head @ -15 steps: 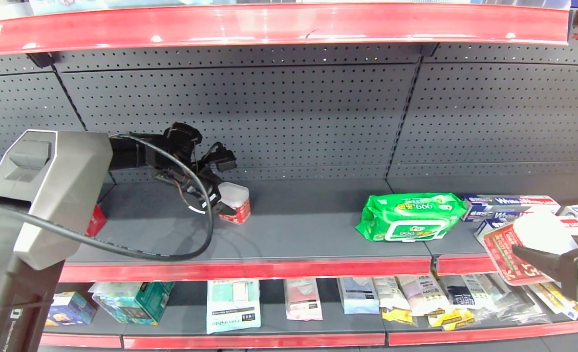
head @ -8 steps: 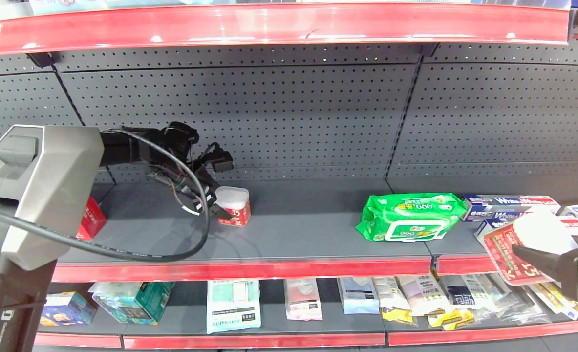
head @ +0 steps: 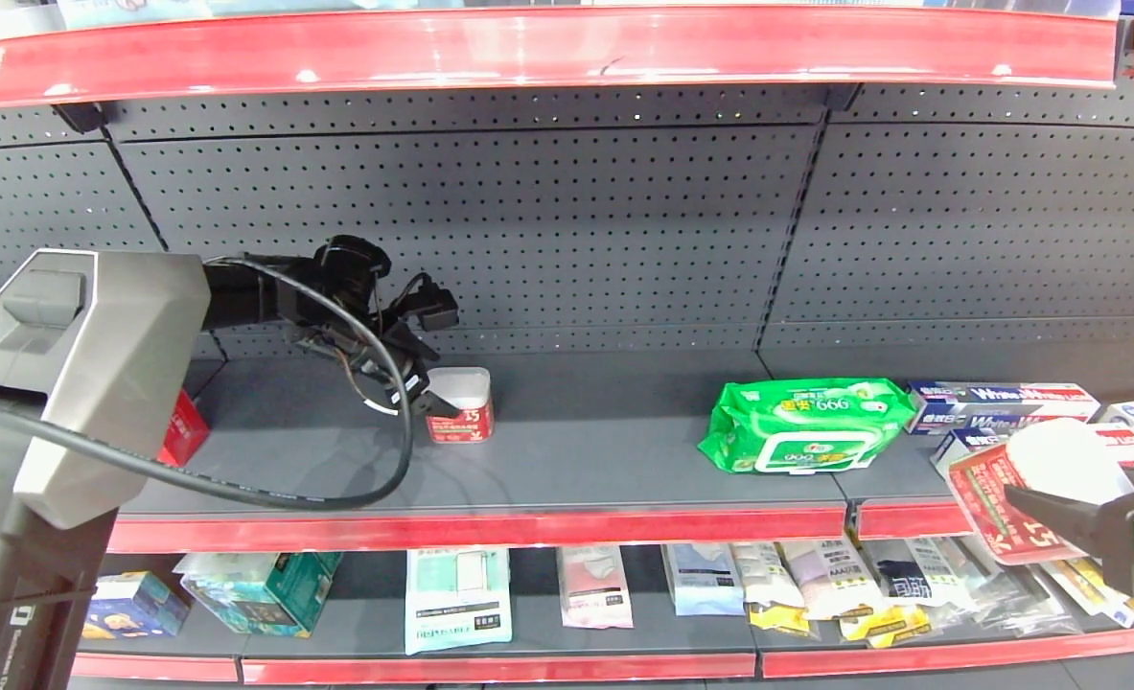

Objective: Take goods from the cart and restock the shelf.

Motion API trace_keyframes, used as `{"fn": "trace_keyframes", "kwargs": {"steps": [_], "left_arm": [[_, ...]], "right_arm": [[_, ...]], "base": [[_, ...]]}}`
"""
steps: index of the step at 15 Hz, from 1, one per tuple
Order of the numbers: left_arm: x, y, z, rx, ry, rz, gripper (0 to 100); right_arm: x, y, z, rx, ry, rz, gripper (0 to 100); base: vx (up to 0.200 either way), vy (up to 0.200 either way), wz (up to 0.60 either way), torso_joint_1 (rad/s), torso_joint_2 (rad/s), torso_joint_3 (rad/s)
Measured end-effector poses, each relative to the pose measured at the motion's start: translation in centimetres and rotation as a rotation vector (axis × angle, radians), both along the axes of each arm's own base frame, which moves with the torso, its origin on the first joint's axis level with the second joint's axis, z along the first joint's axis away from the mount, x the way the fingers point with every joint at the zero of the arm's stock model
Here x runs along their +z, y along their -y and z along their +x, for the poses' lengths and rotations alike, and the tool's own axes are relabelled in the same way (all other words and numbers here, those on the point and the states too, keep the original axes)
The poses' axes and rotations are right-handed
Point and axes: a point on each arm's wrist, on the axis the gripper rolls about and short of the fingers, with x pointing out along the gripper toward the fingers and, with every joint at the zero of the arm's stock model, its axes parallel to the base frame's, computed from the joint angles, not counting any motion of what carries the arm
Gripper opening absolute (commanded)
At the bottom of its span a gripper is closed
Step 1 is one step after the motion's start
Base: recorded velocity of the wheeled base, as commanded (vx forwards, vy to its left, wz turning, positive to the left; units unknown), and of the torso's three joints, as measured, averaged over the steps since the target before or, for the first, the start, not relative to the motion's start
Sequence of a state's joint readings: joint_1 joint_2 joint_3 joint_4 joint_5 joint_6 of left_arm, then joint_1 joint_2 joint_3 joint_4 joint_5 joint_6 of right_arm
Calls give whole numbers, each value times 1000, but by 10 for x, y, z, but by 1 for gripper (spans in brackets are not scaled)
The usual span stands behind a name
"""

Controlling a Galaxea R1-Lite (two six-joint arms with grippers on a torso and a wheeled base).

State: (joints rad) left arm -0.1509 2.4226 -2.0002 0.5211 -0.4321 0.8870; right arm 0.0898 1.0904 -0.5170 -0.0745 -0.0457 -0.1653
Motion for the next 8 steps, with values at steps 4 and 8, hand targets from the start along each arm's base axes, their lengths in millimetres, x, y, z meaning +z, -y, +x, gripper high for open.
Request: {"fn": "trace_keyframes", "kwargs": {"steps": [4,8], "left_arm": [[-2,6,-1,0,-19,-10,100],[-3,12,-2,0,-30,-15,100]], "right_arm": [[0,0,0,0,0,0,0],[-1,0,0,0,-4,0,0]], "base": [[0,0,0,0,0,0],[0,0,0,0,0,0]]}}
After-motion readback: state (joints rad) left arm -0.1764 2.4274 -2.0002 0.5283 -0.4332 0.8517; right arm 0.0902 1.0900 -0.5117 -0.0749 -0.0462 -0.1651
